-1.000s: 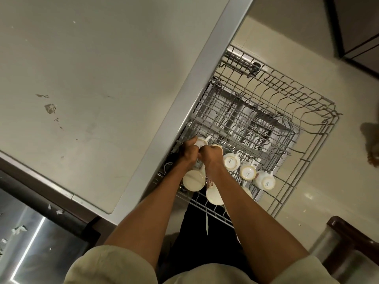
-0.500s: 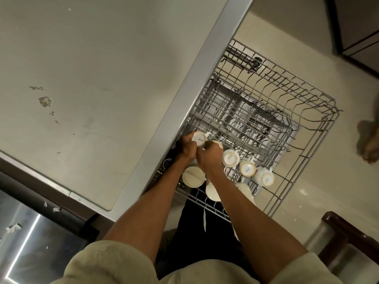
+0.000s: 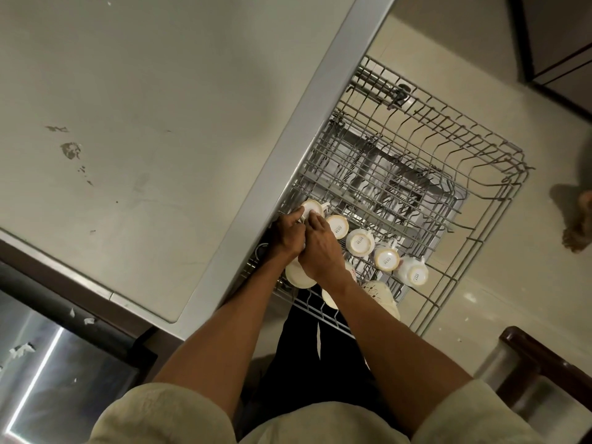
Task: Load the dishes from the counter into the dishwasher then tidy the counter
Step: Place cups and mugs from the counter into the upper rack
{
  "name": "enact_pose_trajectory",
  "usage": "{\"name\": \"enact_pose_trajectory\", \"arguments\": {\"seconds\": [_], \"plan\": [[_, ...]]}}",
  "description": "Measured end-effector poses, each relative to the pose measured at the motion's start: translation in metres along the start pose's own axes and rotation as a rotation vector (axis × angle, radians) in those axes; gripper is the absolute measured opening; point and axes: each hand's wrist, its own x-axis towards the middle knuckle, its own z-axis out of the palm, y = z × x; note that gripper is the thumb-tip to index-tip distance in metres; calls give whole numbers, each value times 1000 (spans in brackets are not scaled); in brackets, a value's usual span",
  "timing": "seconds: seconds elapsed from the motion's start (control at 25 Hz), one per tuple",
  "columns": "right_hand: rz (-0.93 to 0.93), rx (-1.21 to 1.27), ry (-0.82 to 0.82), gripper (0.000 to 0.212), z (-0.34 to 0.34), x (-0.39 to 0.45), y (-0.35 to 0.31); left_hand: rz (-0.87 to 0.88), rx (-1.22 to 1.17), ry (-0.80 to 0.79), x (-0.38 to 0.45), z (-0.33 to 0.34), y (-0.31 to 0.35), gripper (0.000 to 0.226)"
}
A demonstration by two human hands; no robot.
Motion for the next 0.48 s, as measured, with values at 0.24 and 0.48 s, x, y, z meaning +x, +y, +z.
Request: {"name": "enact_pose_trajectory", "arguments": {"seconds": [0.24, 0.48], "plan": [[130, 367, 97, 65, -1, 2, -2, 47, -54, 26, 0, -1, -3, 70], [91, 334, 61, 64, 5, 6, 0, 38, -44, -6, -1, 2, -2, 77]]}}
